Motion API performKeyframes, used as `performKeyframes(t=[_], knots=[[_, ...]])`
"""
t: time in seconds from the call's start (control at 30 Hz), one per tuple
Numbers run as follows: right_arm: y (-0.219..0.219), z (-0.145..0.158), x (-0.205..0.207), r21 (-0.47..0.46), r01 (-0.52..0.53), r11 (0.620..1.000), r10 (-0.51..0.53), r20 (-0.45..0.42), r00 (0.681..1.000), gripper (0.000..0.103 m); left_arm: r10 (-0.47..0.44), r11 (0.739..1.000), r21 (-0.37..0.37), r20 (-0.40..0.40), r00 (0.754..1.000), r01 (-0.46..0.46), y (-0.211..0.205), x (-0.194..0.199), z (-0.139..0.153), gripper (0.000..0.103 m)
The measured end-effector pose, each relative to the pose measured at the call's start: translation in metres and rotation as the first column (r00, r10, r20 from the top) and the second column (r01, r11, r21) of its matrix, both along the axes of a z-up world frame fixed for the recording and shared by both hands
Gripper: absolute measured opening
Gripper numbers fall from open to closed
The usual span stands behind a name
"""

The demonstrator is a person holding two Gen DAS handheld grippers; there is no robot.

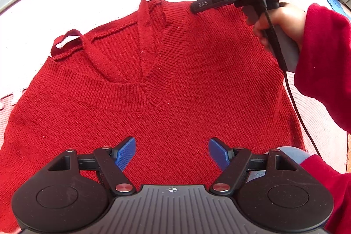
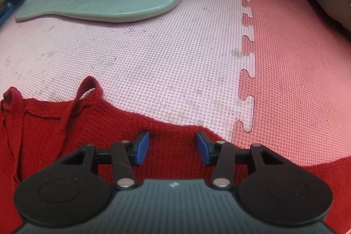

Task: Fold clothes

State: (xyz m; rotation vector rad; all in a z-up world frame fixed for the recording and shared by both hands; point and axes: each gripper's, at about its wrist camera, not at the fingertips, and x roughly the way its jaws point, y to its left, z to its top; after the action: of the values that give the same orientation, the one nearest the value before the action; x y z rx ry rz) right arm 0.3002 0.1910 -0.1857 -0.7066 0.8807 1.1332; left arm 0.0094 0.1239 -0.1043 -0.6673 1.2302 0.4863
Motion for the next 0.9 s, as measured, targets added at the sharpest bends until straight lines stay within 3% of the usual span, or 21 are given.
performKeyframes(t=[0.27, 0.43, 0.53, 0.67, 0.8, 0.9], knots=[[0.004, 0.001, 0.005, -0.014, -0.017, 1.000, 0.017, -0.016, 1.000, 0.050, -0.021, 1.000, 0.009, -0.028, 0.999, 0.021, -0.004, 0.002, 0.006, 0.076], [0.007, 0.008, 0.011, -0.022, 0.009, 1.000, -0.010, -0.071, 0.997, 0.051, -0.015, 1.000, 0.017, -0.027, 1.000, 0.015, -0.006, 0.002, 0.015, 0.076], [-0.011, 0.024, 0.008, 0.048, -0.017, 0.999, 0.021, -0.097, 0.995, 0.050, -0.014, 1.000, 0.020, -0.032, 0.999, 0.015, -0.007, -0.001, 0.016, 0.076], [-0.045, 0.026, -0.010, -0.028, -0.082, 0.996, 0.080, -0.077, 0.994, 0.050, 0.002, 1.000, 0.005, -0.065, 0.998, -0.002, -0.007, -0.006, 0.006, 0.076], [-0.087, 0.019, -0.039, -0.057, -0.139, 0.989, 0.136, -0.056, 0.989, 0.050, 0.056, 0.998, -0.005, -0.050, 0.997, -0.056, -0.005, -0.014, 0.006, 0.076], [-0.095, 0.009, -0.062, -0.083, -0.169, 0.982, 0.165, -0.056, 0.985, 0.050, 0.084, 0.996, -0.017, -0.061, 0.995, -0.085, -0.006, -0.020, 0.003, 0.076]])
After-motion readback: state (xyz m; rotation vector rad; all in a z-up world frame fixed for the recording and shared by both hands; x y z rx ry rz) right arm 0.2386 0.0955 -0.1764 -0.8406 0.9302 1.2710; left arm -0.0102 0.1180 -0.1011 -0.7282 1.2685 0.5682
